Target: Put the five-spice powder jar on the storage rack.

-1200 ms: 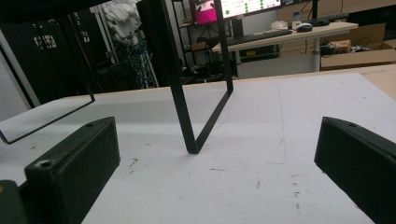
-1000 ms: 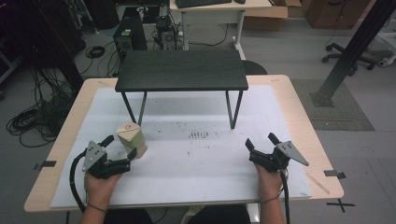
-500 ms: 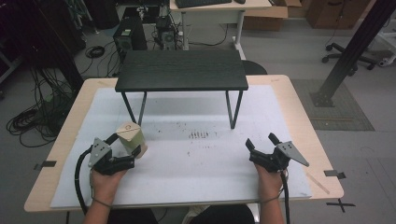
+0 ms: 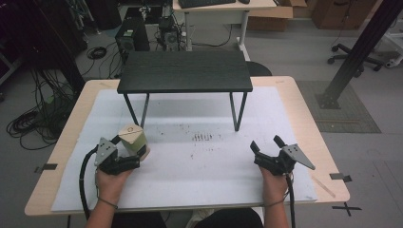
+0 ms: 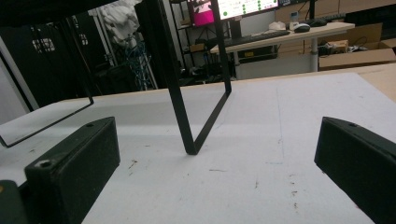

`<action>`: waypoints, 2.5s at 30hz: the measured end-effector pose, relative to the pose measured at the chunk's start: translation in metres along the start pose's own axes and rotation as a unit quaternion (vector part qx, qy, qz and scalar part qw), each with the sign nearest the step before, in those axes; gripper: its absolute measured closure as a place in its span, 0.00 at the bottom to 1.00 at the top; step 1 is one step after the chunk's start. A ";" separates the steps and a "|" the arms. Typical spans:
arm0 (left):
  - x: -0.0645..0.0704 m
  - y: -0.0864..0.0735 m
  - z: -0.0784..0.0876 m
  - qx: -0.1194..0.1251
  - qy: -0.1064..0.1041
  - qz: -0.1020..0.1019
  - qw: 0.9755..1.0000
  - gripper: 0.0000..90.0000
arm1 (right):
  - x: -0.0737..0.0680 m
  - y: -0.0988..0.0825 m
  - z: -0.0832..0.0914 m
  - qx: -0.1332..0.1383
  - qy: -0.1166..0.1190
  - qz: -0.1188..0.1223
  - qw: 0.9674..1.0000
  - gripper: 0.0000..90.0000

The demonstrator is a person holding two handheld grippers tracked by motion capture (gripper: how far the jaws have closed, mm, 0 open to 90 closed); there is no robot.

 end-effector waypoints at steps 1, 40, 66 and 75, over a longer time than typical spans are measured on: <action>0.000 0.000 -0.001 0.001 0.000 0.001 1.000 0.01 | 0.000 0.000 0.000 0.000 0.000 0.000 1.000 0.00; 0.002 0.001 -0.005 0.010 -0.011 -0.002 1.000 0.27 | 0.001 0.000 0.000 0.000 0.002 -0.005 1.000 0.00; 0.008 0.004 0.001 0.018 -0.030 -0.013 0.999 0.33 | 0.000 0.000 0.000 -0.004 0.002 -0.002 1.000 0.00; 0.016 0.024 0.006 0.018 -0.044 -0.027 0.998 0.33 | -0.001 0.000 0.000 -0.005 0.003 -0.001 1.000 0.00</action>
Point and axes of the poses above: each handheld gripper's, and its own axes: z roughly backward along the jaws, y roughly out of its top, x roughly to its right, the point moved 2 cm from there along -z, roughly forward along the jaws, and after that the axes turned 5 degrees about z, right-handed, at the moved point
